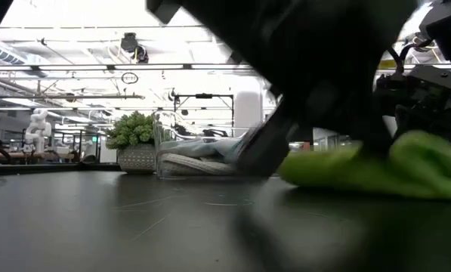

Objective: Fold microfiber towels
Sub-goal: Fold the green towel

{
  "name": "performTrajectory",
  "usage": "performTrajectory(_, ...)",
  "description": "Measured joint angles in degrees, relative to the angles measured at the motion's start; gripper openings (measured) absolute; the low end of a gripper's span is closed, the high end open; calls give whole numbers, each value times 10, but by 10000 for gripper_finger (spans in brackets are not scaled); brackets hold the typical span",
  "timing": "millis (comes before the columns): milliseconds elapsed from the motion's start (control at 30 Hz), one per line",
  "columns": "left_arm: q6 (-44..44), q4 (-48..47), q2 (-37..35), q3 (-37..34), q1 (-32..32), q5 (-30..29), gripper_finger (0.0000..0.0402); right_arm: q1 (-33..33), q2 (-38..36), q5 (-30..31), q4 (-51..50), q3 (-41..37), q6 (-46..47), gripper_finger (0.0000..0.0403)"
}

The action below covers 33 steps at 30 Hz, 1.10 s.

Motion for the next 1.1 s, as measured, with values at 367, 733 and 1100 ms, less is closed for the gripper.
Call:
performTrajectory(367, 83, 16, -4, 77, 27, 51, 3, 0, 58, 4, 57, -2, -11, 131)
performTrajectory(733, 53, 22, 14, 77, 62, 126, 2, 1, 66, 16, 121, -2, -92, 130)
performTrajectory(1100, 48, 33, 28, 78, 64, 137, 2, -2, 56, 30, 122, 9, -213, 130)
